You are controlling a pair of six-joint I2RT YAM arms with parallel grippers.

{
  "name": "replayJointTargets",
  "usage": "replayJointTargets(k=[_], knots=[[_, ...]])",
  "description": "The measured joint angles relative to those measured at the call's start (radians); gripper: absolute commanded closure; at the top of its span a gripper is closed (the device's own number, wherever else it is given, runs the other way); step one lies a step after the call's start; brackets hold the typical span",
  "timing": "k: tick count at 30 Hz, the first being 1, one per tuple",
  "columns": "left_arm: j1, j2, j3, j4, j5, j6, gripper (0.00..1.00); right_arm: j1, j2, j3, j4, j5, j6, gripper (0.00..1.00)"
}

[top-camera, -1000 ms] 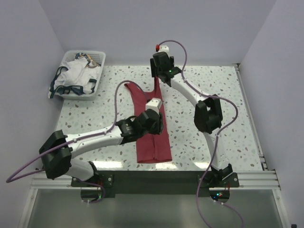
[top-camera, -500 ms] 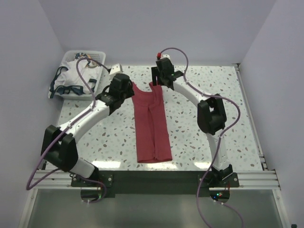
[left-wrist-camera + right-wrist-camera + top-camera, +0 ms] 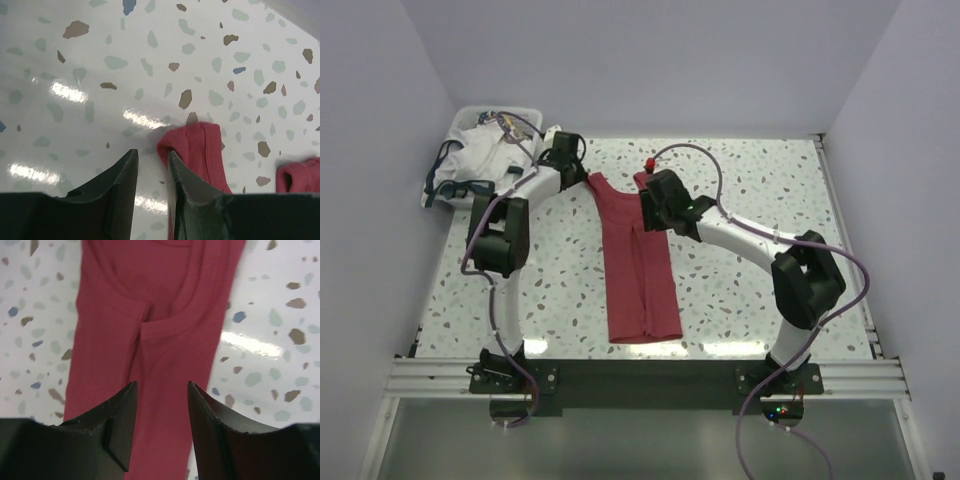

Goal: Fold and stack the tank tops
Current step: Fold the tank top

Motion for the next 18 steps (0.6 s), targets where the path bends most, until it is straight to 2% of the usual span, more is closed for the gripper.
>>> replayJointTargets(k=[4,7,10,18], knots=[[0.009,0.085,0.097,0.001,0.042,0.000,0.67,0.068,-0.019,-0.042,0.029,-0.008,0.011,0.53],[0.016,0.119,0.140,0.008,0.068,0.000,0.62,0.061,-0.019,-0.060,0.030,-0.008,0.013,0.53],[0.018,0.130,0.158,0.016,0.091,-0.001,0.62,0.050,-0.019,-0.060,0.035,-0.004,0.013,0.54],[0.018,0.131,0.164,0.036,0.122,-0.003,0.69,0.050,-0.014,-0.060,0.045,-0.001,0.012,0.54]])
